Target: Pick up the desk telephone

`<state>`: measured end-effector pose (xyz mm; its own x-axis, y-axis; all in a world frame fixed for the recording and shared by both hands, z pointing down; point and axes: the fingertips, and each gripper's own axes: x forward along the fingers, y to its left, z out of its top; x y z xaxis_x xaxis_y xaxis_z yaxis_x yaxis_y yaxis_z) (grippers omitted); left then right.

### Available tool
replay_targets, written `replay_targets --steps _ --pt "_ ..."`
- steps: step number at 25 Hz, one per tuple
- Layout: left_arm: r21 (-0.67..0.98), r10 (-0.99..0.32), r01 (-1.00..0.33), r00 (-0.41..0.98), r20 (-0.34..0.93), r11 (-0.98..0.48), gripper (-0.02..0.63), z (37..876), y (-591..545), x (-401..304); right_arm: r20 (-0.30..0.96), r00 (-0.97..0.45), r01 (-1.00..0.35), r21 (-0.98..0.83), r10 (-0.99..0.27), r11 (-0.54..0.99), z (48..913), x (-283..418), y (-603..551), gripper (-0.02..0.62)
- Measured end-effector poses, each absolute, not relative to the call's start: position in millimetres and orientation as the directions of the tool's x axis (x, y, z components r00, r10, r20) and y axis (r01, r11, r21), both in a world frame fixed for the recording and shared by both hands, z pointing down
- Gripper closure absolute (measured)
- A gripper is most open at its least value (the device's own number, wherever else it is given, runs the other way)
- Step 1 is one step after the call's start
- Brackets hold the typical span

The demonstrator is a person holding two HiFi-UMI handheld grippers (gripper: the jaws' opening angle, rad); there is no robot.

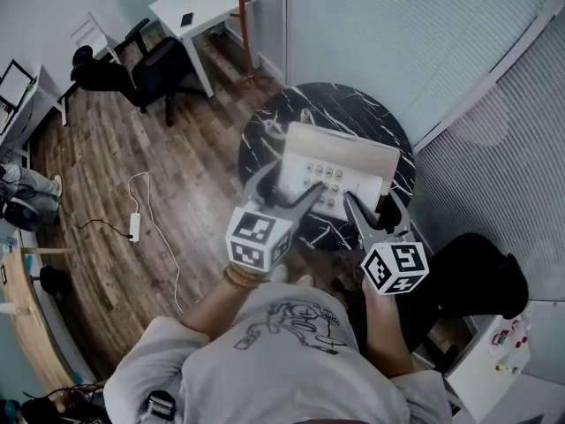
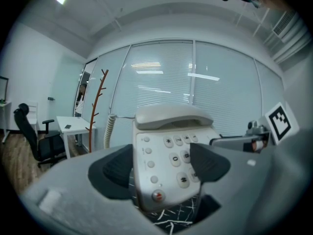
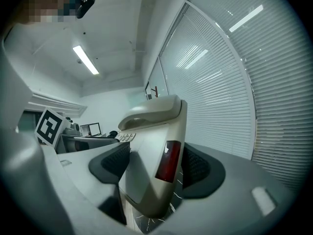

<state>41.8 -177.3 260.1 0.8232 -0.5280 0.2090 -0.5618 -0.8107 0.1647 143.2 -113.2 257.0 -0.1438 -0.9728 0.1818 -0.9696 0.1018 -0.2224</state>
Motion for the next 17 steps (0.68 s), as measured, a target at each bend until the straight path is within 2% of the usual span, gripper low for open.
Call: replay_targets --steps 17 --pt "0.169 -0.526 -0.561 0.824 0.21 -0.811 0.244 265.6 -178.1 46.1 0.184 -0.141 -0.969 -0.226 -0.973 0.098 264.9 146.5 -113.4 0.27"
